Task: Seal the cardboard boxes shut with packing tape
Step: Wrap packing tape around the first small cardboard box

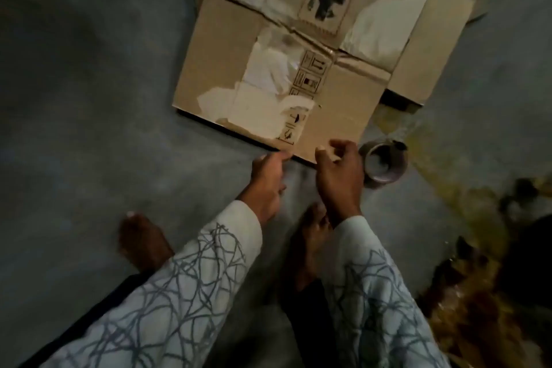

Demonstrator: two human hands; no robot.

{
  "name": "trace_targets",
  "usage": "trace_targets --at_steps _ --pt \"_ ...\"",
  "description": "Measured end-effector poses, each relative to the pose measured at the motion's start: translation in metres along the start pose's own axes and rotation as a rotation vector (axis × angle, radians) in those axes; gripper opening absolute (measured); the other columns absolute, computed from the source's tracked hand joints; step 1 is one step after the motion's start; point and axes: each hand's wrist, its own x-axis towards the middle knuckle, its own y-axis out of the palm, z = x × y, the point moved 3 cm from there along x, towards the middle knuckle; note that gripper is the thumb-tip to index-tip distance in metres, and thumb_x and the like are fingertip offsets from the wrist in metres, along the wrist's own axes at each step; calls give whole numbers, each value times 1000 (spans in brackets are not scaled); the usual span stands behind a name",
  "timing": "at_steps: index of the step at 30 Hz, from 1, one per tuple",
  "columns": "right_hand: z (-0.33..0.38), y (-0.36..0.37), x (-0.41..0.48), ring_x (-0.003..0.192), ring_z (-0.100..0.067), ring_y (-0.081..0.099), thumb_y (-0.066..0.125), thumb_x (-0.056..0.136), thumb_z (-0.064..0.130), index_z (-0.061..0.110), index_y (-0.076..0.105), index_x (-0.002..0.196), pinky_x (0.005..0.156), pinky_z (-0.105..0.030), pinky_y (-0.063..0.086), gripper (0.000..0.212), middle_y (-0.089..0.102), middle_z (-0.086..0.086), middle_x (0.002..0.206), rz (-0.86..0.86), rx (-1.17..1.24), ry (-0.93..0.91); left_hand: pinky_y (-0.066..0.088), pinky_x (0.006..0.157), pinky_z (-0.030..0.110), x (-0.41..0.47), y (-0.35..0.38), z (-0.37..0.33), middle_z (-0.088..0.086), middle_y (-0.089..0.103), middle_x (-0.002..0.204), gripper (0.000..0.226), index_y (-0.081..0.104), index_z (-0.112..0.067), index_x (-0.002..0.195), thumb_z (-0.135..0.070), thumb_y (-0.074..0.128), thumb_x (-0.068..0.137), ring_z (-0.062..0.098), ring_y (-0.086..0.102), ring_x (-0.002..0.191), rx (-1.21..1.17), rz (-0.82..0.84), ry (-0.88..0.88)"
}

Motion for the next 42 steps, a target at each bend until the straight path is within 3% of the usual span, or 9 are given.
trace_targets --at_steps 3,6,16,19,25,27,31,36,42 --pt "-18 10 30 138 -32 37 65 91 35 19 42 140 113 -44 34 56 41 -12 147 -39 -93 67 45 64 31 29 11 2 -1 60 85 30 65 -12 112 -23 74 85 15 55 73 -195 -97 -19" --pt "-30 13 45 142 -35 30 66 91 33 16 29 149 114 -41 28 71 31 -15 154 21 -125 50 51 94 41 47 18 -7 4 65 95 25 58 -17 87 -19 81 80 24 63 97 -358 -157 -13" --pt "48 -8 -1 133 -44 34 50 82 31 14 35 130 110 -54 33 53 35 -24 143 60 -96 82 57 88 54 -54 -29 -62 11 74 94 32 65 -9 90 15 76 71 30 71 89 -469 42 451" --pt "104 -14 -61 149 -38 9 57 89 31 19 36 146 119 -59 15 62 8 -18 163 78 -213 -55 59 85 48 -126 -71 -52 15 72 103 34 64 -1 103 14 74 74 35 70 98 -379 -18 628" --pt "168 -78 -301 125 -38 52 22 88 83 15 55 138 107 -55 41 90 55 -17 140 426 213 -452 45 73 16 -303 -177 79 9 75 86 25 76 -5 96 0 80 72 12 64 77 105 -449 1151" --pt "141 -110 -375 118 -35 56 28 83 88 37 61 128 99 -57 46 75 59 -10 134 480 299 -521 28 78 -6 -352 -198 138 15 72 73 29 76 -1 87 15 81 63 12 53 82 225 -618 1401" --pt "69 -148 -442 116 -25 54 43 67 96 51 50 129 93 -54 50 77 52 10 125 567 375 -469 27 102 0 -408 -216 215 17 71 79 42 75 -1 84 27 77 52 9 47 87 401 -654 1709" --pt "20 -180 -484 107 -20 48 61 69 78 63 53 104 76 -44 51 39 48 24 111 642 481 -396 54 80 28 -385 -226 244 5 69 96 27 67 -16 100 -1 52 83 24 68 87 557 -336 1503" --pt "-9 -200 -445 99 -34 59 76 58 61 18 53 140 68 -49 58 95 55 -9 116 653 758 -247 55 69 41 -372 -217 241 9 64 108 34 62 -14 105 -5 56 73 38 64 89 909 -254 1477"
